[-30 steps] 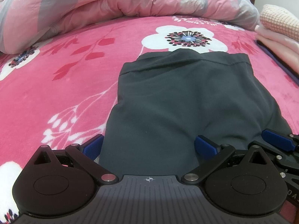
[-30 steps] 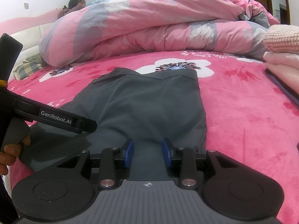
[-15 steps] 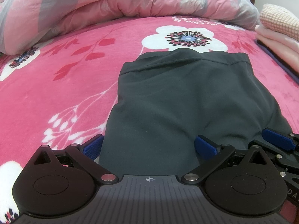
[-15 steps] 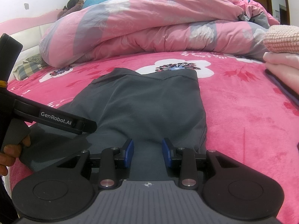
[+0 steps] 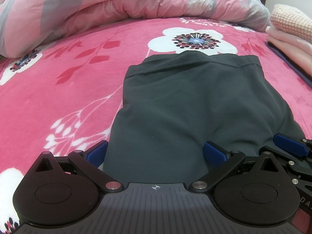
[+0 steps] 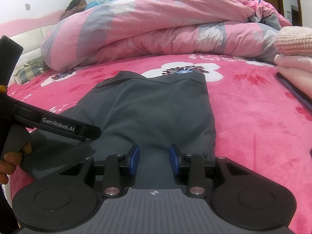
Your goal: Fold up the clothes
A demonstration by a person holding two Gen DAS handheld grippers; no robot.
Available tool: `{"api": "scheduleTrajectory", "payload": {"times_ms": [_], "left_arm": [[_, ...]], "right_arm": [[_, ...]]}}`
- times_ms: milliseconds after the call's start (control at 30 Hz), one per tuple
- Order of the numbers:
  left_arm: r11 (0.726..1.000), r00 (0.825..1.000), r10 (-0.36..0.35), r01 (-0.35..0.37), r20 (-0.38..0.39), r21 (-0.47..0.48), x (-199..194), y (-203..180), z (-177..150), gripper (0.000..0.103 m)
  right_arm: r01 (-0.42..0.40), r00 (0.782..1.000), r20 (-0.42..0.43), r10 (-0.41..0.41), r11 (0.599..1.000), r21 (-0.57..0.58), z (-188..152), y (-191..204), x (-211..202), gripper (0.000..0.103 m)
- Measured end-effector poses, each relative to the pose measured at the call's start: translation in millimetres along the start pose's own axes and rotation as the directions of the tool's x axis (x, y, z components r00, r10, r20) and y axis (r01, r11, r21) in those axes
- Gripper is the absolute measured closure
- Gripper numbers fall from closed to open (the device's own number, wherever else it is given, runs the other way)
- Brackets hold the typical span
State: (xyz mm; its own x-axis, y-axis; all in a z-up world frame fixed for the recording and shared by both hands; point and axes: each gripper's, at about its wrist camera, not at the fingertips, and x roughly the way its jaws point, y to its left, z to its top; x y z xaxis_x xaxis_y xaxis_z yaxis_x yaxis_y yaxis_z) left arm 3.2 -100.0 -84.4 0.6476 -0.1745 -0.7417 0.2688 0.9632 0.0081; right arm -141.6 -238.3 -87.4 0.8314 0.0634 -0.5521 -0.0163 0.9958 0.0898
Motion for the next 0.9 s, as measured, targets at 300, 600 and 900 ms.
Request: {"api": "scheduleTrajectory", "payload": {"times_ms": [300,600,900], "left_arm": [[1.000,1.000,-0.001,0.001,0.000,-0.002,0.3,0.1,0.0,0.000],[1.000,1.000,0.000,0.000,-0.001,-0.002,0.4,0.0,0.5,0.000],[1.000,1.000,0.006,-0.006,-0.007,0.001,-0.4,-0.4,0.8,0.000]], "right_arm": [[0.001,1.000,0.001,-0.001,1.000,0.000,0.1,-0.3,-0.1,0.067],[0.002,1.000,0.002,-0.002,1.000,0.000,-0.3,0.4,-0.7,0.067],[0.001,1.000,0.001,-0.001,1.000,-0.001,0.0,-0.7,-0.3,0.067]]}}
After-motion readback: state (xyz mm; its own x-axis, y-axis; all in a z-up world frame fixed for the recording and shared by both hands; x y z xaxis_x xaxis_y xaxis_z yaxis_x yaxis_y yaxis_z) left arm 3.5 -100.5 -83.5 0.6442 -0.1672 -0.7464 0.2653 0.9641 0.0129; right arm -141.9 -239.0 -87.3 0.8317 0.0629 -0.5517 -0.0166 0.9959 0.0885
